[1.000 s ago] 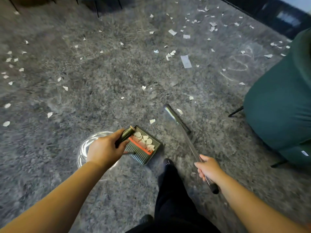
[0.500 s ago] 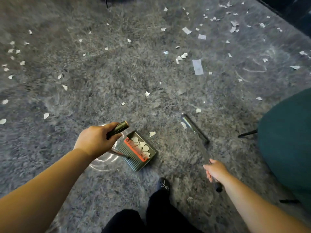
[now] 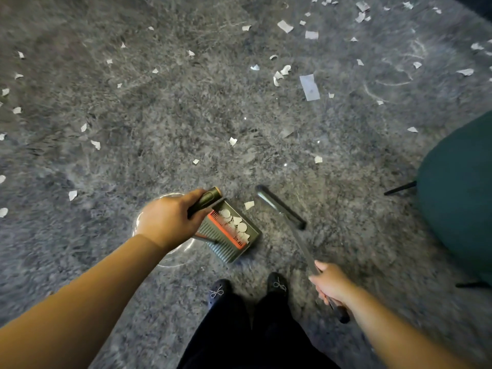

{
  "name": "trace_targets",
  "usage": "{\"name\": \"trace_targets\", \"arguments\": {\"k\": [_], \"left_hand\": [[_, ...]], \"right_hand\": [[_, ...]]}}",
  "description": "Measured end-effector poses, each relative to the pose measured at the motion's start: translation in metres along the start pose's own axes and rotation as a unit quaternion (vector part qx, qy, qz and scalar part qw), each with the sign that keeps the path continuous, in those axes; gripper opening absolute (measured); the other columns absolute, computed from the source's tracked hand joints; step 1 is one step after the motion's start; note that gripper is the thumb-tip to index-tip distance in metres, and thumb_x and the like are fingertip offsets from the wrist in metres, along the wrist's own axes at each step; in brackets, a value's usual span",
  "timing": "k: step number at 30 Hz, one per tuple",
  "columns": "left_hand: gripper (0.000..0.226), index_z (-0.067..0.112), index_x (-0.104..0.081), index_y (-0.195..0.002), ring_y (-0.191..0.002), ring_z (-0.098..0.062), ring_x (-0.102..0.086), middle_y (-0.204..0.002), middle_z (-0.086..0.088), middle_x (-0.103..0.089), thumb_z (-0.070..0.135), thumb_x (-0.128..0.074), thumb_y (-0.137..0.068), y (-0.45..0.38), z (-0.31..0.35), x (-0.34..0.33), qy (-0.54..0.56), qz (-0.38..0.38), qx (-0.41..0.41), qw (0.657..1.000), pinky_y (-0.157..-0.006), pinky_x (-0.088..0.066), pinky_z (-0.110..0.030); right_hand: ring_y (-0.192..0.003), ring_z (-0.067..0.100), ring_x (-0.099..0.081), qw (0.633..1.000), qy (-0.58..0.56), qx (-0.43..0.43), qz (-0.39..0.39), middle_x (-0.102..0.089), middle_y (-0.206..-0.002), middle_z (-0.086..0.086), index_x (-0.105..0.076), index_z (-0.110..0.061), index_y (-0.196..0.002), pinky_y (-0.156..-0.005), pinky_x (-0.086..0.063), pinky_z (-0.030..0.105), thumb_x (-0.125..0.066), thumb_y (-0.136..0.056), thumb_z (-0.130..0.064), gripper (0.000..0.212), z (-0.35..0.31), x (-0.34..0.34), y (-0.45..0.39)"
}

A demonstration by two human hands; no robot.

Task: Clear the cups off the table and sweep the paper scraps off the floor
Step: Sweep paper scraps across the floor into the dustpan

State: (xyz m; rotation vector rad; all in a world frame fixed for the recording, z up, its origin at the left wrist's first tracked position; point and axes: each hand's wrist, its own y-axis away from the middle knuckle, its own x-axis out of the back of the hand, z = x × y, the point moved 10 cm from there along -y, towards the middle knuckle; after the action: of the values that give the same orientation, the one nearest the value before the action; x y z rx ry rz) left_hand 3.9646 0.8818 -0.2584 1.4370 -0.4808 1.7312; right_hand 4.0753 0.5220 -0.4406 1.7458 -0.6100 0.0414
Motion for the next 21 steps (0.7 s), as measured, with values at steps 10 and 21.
{"name": "trace_targets", "arguments": {"k": [10, 21], "left_hand": [[0.046, 0.042, -0.053, -0.132, -0.089, -0.027, -0.066, -0.093, -0.001, -0.072, 0.053, -0.058, -0.087, -0.003, -0.038, 0.012, -0.005, -0.025, -0.025, 0.999, -0.067, -0.047, -0.03], [0.049, 0.04, -0.048, -0.137, -0.086, -0.027, -0.065, -0.091, -0.002, -0.071, 0.055, -0.052, -0.09, -0.022, -0.031, 0.016, -0.038, -0.018, -0.052, 0.998, -0.067, -0.048, -0.03]], "right_hand": [[-0.04, 0.017, -0.041, 0.998, -0.044, 0.035, 0.042, -0.052, -0.057, 0.005, -0.037, -0.021, -0.147, -0.037, -0.035, 0.023, -0.055, -0.093, -0.007, 0.058, -0.026, -0.042, 0.011], [-0.04, 0.014, -0.05, 0.995, 0.102, 0.009, -0.005, -0.059, -0.063, 0.005, -0.025, -0.014, -0.151, -0.041, -0.042, 0.023, -0.054, -0.095, -0.01, 0.063, -0.062, -0.038, 0.0]]}}
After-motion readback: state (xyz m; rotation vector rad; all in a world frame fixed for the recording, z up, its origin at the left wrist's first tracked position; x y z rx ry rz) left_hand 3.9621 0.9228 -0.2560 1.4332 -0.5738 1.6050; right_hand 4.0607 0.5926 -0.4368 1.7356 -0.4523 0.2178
